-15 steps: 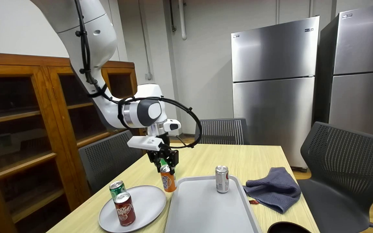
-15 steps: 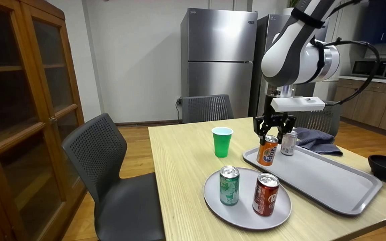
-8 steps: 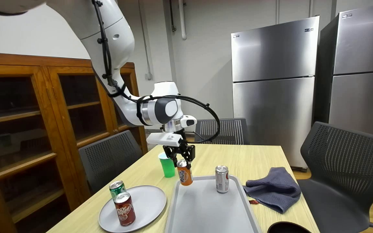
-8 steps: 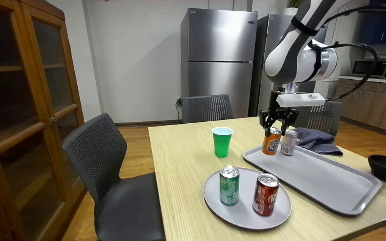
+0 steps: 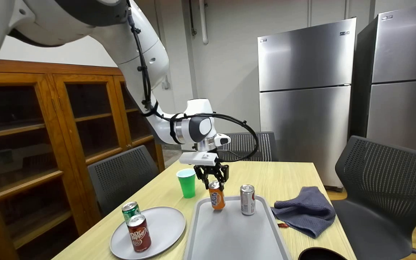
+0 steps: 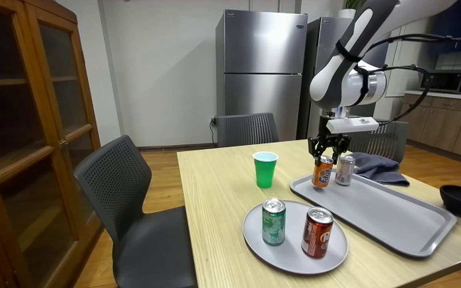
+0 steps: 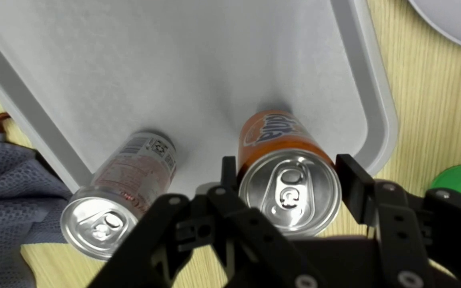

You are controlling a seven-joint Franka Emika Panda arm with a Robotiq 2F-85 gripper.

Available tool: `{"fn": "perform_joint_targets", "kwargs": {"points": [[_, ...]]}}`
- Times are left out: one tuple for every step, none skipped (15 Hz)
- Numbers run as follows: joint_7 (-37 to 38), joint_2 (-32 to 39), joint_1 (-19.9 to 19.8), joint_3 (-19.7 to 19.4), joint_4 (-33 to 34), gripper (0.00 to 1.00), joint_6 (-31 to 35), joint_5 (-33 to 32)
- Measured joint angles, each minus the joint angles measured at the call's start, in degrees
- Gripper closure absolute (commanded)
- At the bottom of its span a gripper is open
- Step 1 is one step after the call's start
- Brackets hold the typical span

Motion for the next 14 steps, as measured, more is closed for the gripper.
{"fn": "perform_joint_targets", "kwargs": {"points": [[-0.1, 1.0, 0.0, 0.0, 1.1, 0.62, -0.5, 0.0], [-0.2, 1.8, 0.0, 0.1, 2.1, 0.62, -1.0, 0.0], [-0.3, 2.5, 0.0, 0.1, 2.9, 0.27, -1.5, 0.0], [-0.4, 3.0, 0.0, 0.2, 3.6, 0.11, -1.8, 0.0], [-0.4, 3.5, 0.0, 0.2, 4.3, 0.05, -2.1, 0.0], [-0.5, 3.8, 0.0, 0.2, 4.7, 0.01, -2.3, 0.0], [-0.5, 3.8, 0.0, 0.2, 5.1, 0.0, -2.3, 0.0], [-0.5, 3.7, 0.0, 0.2, 5.4, 0.0, -2.3, 0.0], [-0.5, 3.7, 0.0, 0.2, 5.7, 0.0, -2.3, 0.0], [-0.5, 3.5, 0.0, 0.2, 5.9, 0.0, -2.3, 0.0], [-0.5, 3.3, 0.1, 0.2, 5.9, 0.0, -2.3, 0.0], [-0.5, 3.0, 0.2, 0.2, 5.9, 0.0, -2.3, 0.0], [-0.5, 2.6, 0.3, 0.3, 5.9, 0.0, -2.2, 0.0], [-0.5, 2.2, 0.6, 0.3, 5.8, 0.0, -2.2, 0.0]]}}
